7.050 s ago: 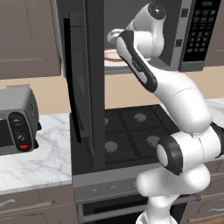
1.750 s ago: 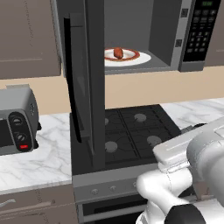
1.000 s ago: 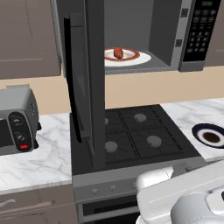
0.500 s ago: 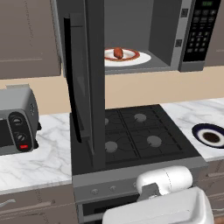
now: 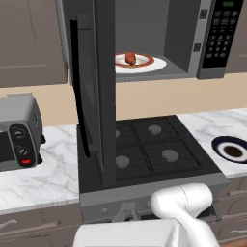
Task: Pick the sweet potato from the counter and place it in the microwave. Then turn on the microwave.
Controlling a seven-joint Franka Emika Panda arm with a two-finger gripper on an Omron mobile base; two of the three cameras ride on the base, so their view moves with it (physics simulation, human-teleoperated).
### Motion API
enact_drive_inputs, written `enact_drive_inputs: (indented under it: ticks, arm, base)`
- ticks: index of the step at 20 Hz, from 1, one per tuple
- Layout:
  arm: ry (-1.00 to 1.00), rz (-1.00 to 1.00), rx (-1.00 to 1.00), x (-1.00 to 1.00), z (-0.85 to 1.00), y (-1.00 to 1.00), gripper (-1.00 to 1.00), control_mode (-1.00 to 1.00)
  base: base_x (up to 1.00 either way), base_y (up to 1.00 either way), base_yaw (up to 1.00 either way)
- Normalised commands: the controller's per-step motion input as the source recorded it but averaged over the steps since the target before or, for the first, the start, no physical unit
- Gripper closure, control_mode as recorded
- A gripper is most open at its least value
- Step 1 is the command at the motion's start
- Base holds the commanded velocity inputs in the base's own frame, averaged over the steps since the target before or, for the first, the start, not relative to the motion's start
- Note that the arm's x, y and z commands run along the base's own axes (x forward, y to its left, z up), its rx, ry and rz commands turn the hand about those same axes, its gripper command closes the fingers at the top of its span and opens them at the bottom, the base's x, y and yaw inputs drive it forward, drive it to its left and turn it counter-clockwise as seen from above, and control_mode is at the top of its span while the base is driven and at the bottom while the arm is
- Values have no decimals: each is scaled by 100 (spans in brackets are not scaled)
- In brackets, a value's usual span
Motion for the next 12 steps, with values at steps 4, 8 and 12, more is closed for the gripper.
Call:
enact_drive_inputs:
  ticks: [4, 8, 12]
  arm:
    - [-16, 0, -3, 28, -22, 34, 100, -100]
    - [-9, 0, 0, 50, -27, 31, 100, -100]
    - [-7, 0, 0, 66, -24, 43, 100, -100]
  base:
    - [0, 0, 0]
    - [0, 0, 0]
    - [0, 0, 0]
